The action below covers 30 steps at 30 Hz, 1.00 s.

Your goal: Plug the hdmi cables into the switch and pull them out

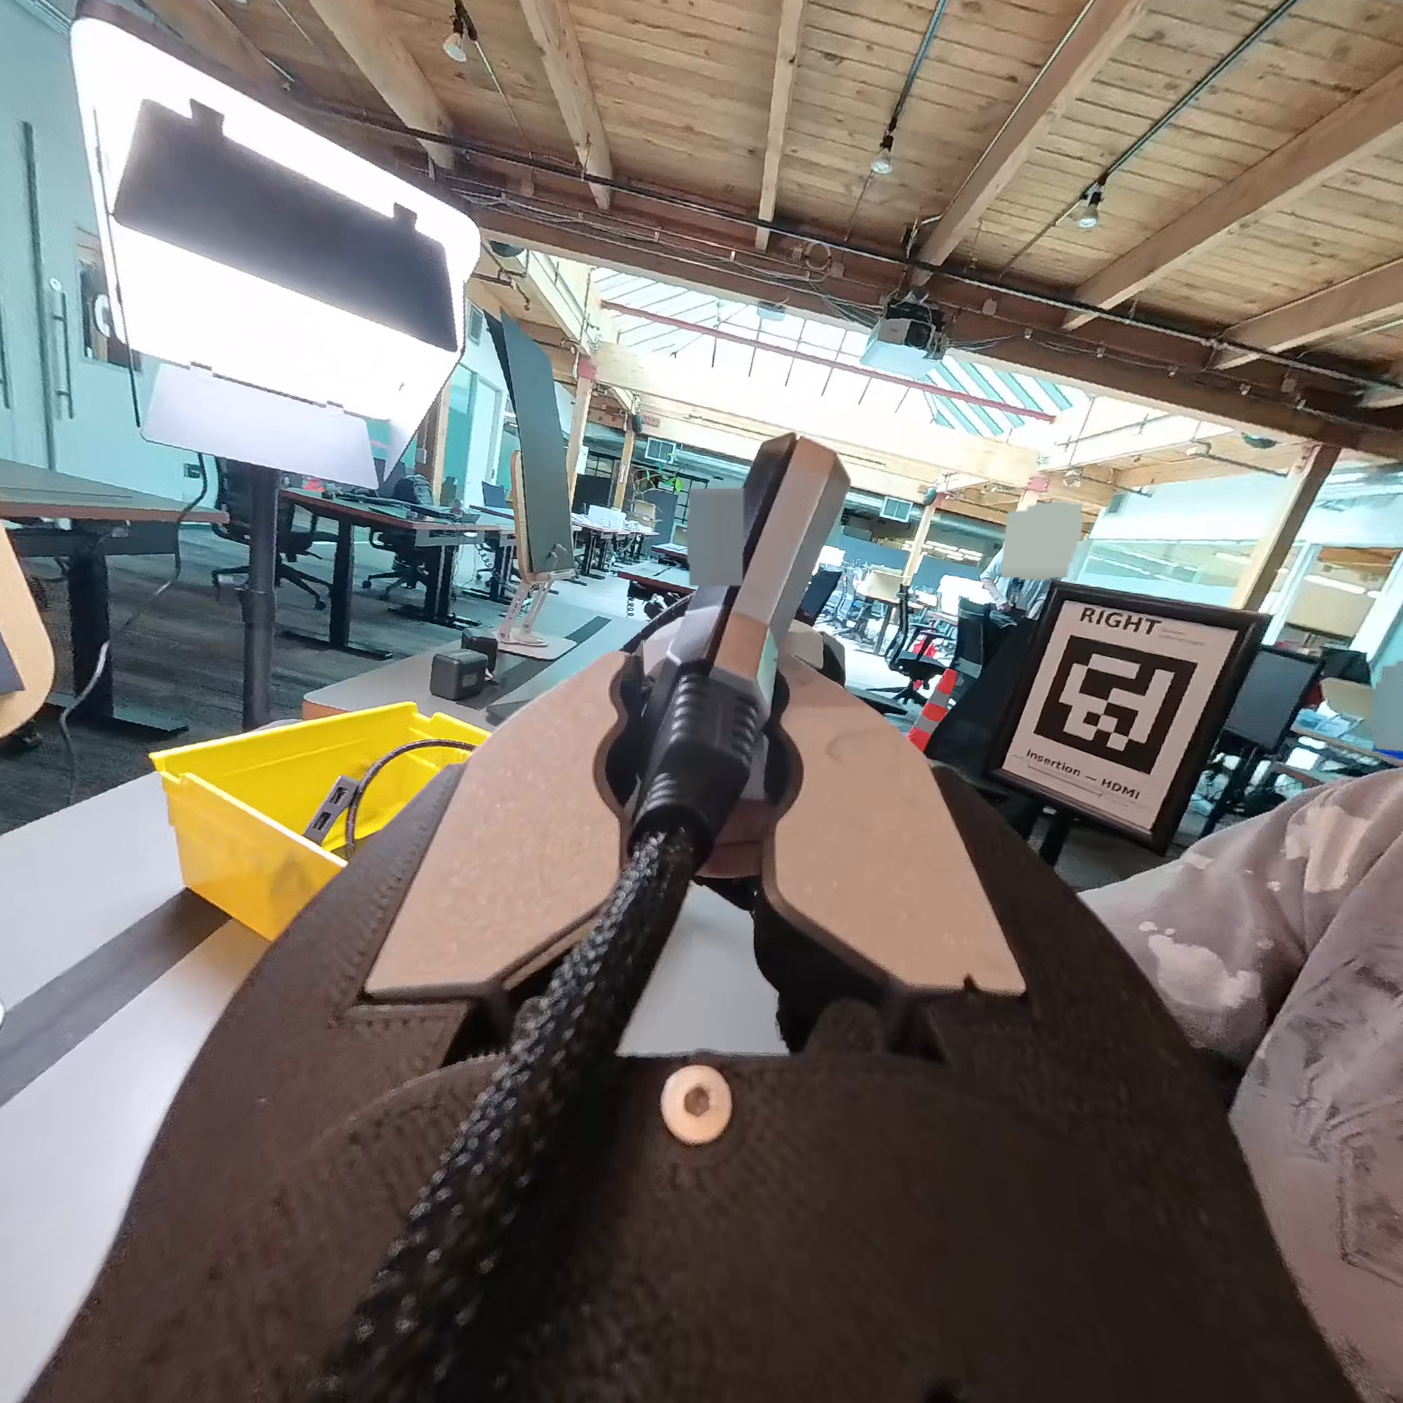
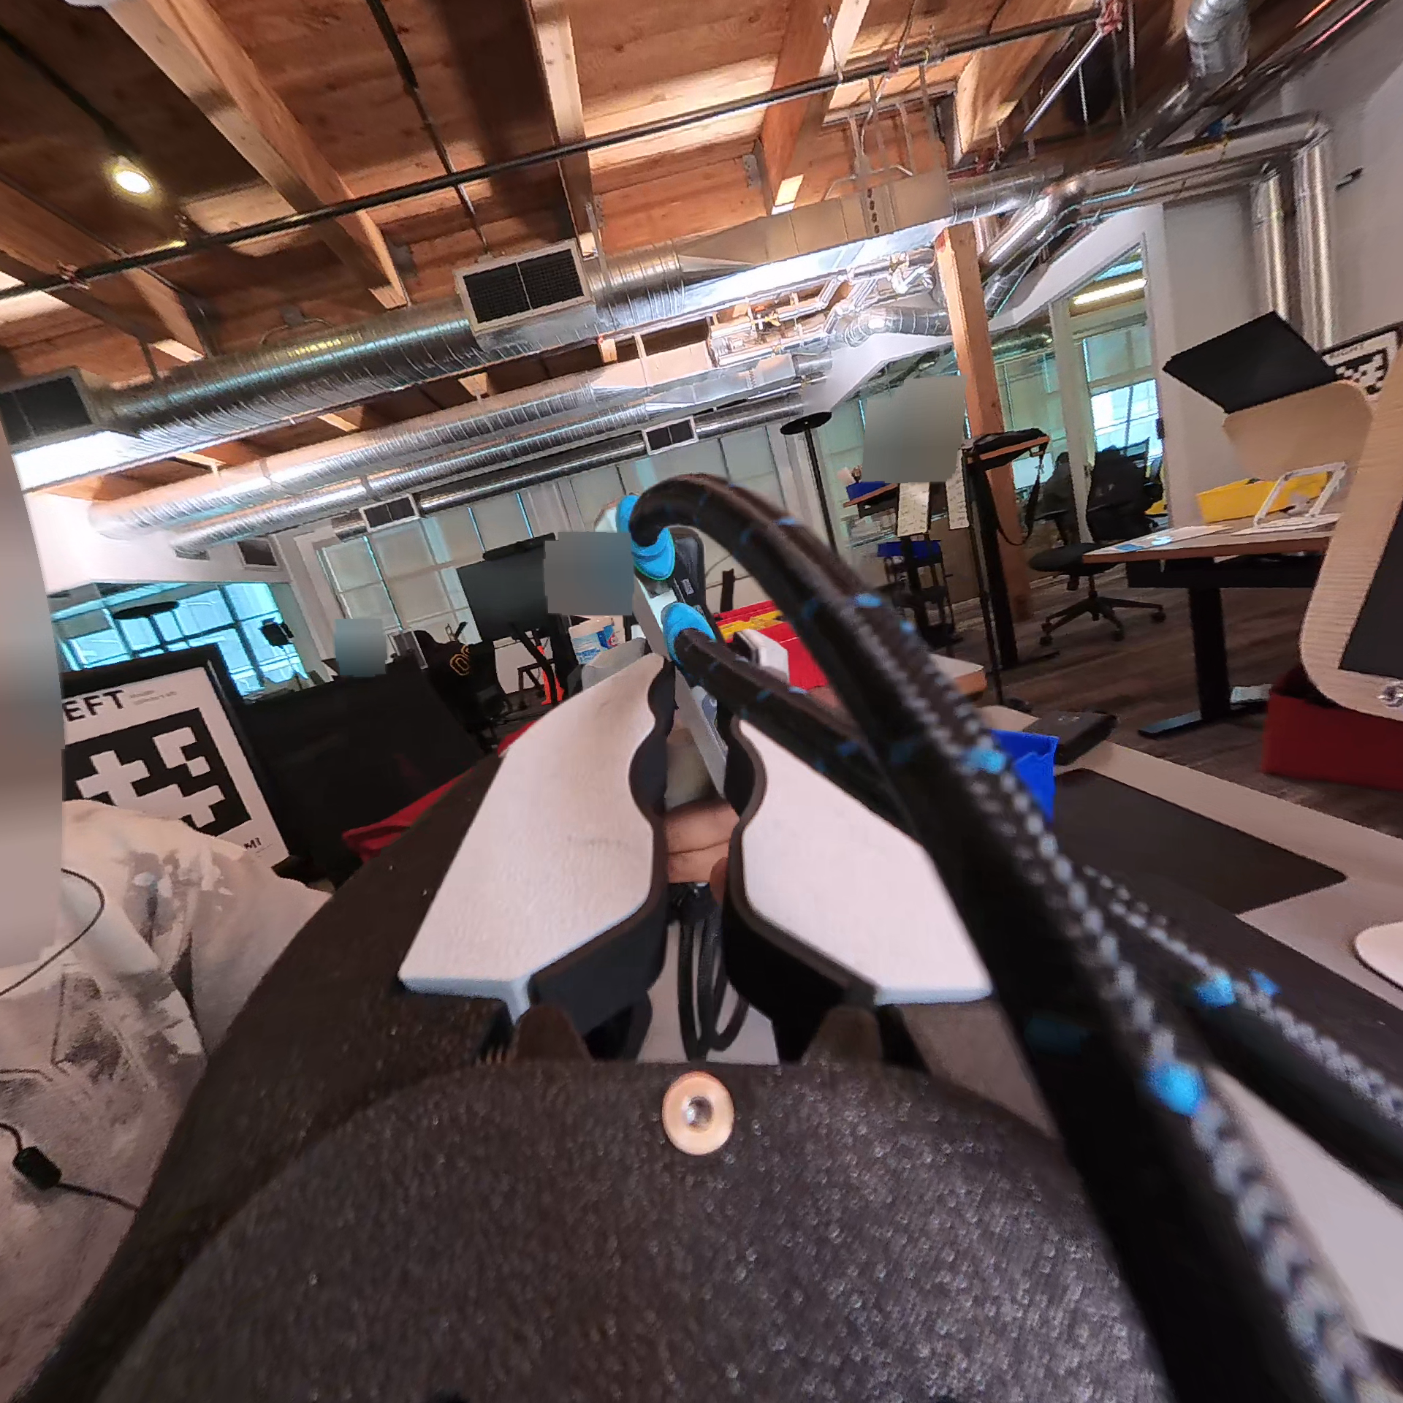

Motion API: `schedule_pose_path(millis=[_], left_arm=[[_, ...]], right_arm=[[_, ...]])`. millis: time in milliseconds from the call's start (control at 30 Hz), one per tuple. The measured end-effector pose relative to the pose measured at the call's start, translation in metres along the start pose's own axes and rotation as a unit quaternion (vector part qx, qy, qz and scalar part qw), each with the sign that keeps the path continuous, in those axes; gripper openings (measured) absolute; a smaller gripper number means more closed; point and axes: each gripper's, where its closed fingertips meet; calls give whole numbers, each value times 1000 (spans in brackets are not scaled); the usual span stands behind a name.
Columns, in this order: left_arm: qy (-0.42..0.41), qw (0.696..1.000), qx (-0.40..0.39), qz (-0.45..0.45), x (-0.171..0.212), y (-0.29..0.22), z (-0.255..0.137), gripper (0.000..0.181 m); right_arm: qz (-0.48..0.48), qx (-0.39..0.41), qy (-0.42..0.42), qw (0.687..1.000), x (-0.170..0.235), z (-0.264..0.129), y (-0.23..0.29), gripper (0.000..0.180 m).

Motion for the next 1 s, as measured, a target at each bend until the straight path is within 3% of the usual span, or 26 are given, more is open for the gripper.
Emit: schedule_pose_path(millis=[200,367,567,733,1000], left_arm=[[-5,993,12,116,-9,-8,-2,38],[-8,990,13,137,-10,-9,-3,35],[48,999,14,-5,9,-4,-2,31],[65,990,20,-121,19,-1,-3,32],[25,993,29,114,-1,-9,-5,45]], right_arm=[[55,-24,-8,998,4,5,9,11],[46,-25,-26,998,4,6,8,10],[-49,-11,-23,998,3,4,5,19],[-107,5,5,994,8,2,-1,13],[29,-7,-5,1000,8,19,19,14]])
Point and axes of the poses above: each gripper's, where its closed fingertips meet, z out along the fingers, x out of its underside, y = z × x across the jaws, and after that the axes turned 14 degrees about -y, right-handed
